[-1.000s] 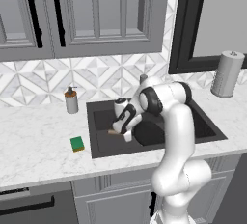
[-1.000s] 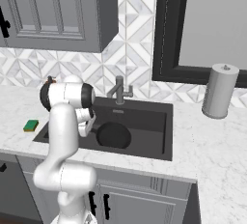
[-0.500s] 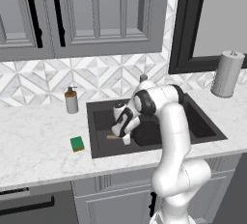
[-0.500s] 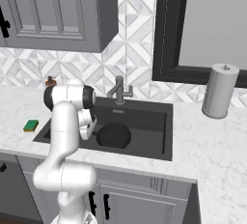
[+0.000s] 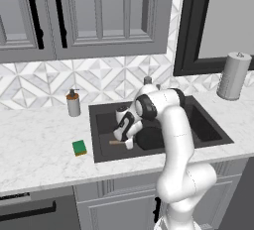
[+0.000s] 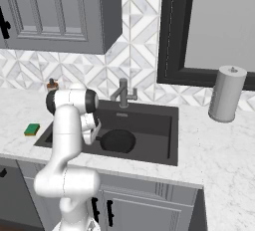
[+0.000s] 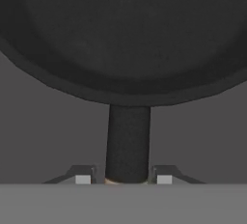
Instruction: Pick the pan and sponge and place them into the sink. Then turn on the water.
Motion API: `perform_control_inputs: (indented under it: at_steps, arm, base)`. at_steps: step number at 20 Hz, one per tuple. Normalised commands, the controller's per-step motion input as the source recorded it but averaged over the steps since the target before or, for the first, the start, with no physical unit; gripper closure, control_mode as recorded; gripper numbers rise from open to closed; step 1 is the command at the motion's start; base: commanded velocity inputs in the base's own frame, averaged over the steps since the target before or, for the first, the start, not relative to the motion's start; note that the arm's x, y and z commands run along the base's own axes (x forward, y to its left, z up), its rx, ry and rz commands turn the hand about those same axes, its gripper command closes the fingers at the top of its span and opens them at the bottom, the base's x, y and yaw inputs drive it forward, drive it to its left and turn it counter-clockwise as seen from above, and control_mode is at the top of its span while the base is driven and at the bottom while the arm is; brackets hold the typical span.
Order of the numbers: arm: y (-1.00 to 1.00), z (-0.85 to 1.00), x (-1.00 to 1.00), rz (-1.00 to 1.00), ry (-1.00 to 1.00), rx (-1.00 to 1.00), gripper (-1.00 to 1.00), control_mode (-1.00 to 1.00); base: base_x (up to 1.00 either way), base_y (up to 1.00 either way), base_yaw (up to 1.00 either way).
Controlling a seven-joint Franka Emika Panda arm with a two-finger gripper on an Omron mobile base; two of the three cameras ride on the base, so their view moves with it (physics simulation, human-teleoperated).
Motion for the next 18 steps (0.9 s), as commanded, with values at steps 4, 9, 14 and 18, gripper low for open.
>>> perform_control_inputs:
  at_steps: [4, 9, 14, 18]
  arm:
    - [0.00, 0.41, 0.00, -0.04, 0.00, 0.00, -1.00, -1.00]
    - [0.00, 0.54, -0.07, -0.04, -0.01, 0.00, -1.00, -1.00]
    - [0.00, 0.62, -0.38, -0.01, -0.07, 0.00, -1.00, -1.00]
    - [0.00, 0.65, -0.67, 0.00, -0.12, 0.00, -1.00, -1.00]
  base:
    - [0.00, 0.00, 0.00]
    - [0.00, 0.00, 0.00]
    - [0.00, 0.00, 0.00]
    - [0.00, 0.00, 0.00]
